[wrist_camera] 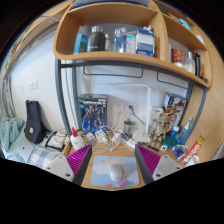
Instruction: Arrange mouse
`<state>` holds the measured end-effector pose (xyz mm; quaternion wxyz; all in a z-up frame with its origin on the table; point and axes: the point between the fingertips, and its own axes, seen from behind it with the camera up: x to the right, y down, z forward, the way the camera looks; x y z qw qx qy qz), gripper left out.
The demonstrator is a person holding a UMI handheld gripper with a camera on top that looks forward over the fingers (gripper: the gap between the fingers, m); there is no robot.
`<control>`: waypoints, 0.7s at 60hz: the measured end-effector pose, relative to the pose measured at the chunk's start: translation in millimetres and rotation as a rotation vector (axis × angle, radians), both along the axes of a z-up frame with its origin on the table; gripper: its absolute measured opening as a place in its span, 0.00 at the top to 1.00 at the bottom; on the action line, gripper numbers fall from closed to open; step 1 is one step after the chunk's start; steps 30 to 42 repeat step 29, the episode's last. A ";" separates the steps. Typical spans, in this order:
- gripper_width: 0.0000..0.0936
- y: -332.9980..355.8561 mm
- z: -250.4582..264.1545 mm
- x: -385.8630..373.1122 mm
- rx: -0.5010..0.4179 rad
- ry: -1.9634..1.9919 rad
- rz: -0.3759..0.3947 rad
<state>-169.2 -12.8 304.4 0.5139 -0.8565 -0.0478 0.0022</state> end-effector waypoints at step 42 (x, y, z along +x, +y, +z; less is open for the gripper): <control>0.08 -37.6 8.2 1.6 -0.010 0.033 -0.039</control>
